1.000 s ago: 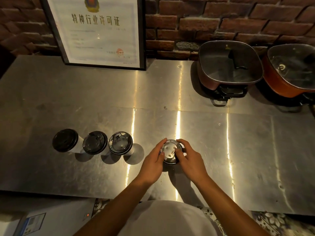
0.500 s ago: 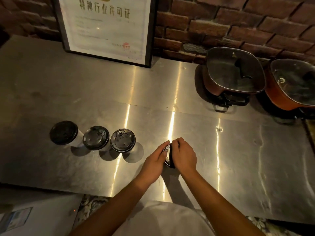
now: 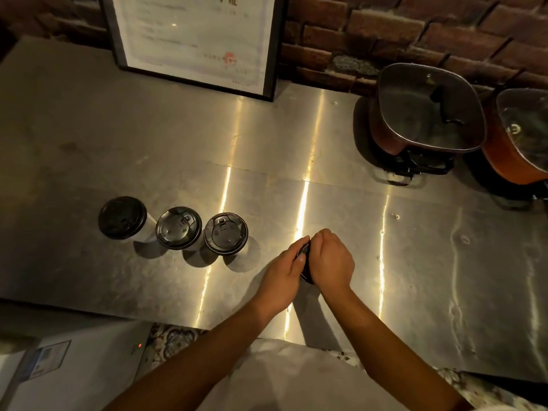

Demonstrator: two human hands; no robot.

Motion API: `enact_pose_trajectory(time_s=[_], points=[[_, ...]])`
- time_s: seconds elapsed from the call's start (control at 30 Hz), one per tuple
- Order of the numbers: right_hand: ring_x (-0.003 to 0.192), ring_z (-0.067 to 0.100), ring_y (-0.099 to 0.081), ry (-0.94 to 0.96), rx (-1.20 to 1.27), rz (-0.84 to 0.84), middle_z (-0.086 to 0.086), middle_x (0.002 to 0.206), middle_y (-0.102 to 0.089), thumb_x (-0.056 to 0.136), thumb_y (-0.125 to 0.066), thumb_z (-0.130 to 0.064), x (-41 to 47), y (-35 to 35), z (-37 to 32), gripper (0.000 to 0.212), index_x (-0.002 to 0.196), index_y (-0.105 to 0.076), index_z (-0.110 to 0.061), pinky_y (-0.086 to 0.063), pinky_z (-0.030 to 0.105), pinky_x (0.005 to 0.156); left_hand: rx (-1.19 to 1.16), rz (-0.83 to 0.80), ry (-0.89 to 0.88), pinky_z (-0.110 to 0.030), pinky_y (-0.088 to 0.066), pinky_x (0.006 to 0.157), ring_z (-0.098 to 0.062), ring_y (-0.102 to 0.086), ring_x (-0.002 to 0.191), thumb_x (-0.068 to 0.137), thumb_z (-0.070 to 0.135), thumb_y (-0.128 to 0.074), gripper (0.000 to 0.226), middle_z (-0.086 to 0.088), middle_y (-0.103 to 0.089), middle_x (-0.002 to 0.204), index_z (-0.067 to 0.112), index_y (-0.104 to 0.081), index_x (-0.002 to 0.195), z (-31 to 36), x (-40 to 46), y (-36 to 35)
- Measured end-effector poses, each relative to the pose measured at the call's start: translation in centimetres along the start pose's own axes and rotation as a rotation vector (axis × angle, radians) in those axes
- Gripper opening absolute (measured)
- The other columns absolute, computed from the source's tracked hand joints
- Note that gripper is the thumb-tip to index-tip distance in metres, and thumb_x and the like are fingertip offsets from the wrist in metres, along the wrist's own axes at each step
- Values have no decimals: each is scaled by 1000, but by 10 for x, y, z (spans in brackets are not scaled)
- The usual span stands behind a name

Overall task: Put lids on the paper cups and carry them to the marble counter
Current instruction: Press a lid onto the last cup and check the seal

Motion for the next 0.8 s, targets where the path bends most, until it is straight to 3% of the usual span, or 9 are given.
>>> enact_pose_trajectory(time_s=[0.13, 0.23, 0.27, 0.33, 0.4, 0.47, 0.6, 0.7, 0.8], points=[[78, 24, -62, 14, 6, -49, 8, 92, -68, 107, -34, -29, 3, 4, -1, 35, 92, -61, -12, -52, 38, 72, 10, -22, 16, -26, -38, 116, -4, -49, 135, 111, 30, -35, 42, 11, -53, 150, 37, -42, 151, 5, -1, 1], [86, 26, -65, -12, -33, -219, 5, 98, -69, 106, -30, -50, 7, 11, -1, 43, 105, -58, -17, -52, 40, 78, 45, -34, 25, -28, -41, 114, -7, -52, 134, 110, 36, -36, 43, 10, -53, 150, 41, -38, 153, 6, -4, 3], [89, 27, -66, -32, -71, -290, 4, 100, -69, 104, -29, -58, 10, 13, -1, 48, 111, -56, -19, -52, 40, 79, 43, -31, 51, -30, -47, 107, -10, -60, 126, 109, 40, -38, 43, 7, -58, 145, 43, -38, 152, 5, -4, 4], [95, 31, -67, -67, -91, -377, 7, 104, -68, 100, -31, -64, 14, 18, -2, 53, 119, -52, -20, -53, 41, 83, 12, -19, 107, -25, -57, 80, -15, -72, 93, 108, 43, -40, 40, -3, -70, 123, 42, -45, 147, 7, -6, 6], [98, 33, -66, -90, -49, -413, 8, 105, -66, 99, -35, -62, 15, 20, -2, 51, 121, -52, -20, -55, 44, 88, -25, 7, 147, -21, -56, 66, -17, -72, 85, 108, 40, -39, 32, -6, -72, 111, 38, -54, 137, 11, -8, 8], [98, 31, -66, -111, 23, -441, 6, 104, -65, 99, -38, -60, 15, 24, 1, 47, 119, -57, -22, -56, 46, 91, -29, 10, 160, -25, -57, 71, -21, -71, 95, 109, 37, -37, 28, -5, -72, 114, 42, -57, 127, 13, -8, 10], [100, 25, -64, -132, 220, -485, 7, 113, -69, 101, -44, -57, 9, 40, 7, 44, 115, -66, -22, -54, 39, 92, 61, 4, 148, -40, -61, 88, -24, -72, 97, 108, 30, -39, 33, -6, -74, 109, 32, -61, 133, 26, -13, 17], [105, 23, -65, -144, 410, -439, 0, 109, -69, 99, -51, -59, 6, 64, 4, 38, 108, -71, -28, -54, 41, 97, 172, 19, 55, -40, -60, 92, -19, -72, 95, 107, 29, -43, 34, -4, -74, 111, 26, -61, 137, 48, -21, 23], [110, 24, -65, -222, 606, -430, -1, 116, -69, 93, -58, -62, 6, 90, 0, 39, 114, -72, -32, -55, 45, 100, 343, 93, -95, -38, -52, 102, -16, -65, 113, 105, 31, -50, 35, 1, -69, 129, 26, -61, 138, 76, -33, 28]])
Point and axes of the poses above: each hand's wrist, its own x-axis towards the middle knuckle, its own y-axis out of the back of the hand, z = x × y, the point moved 2 cm from there along x, towards the middle knuckle
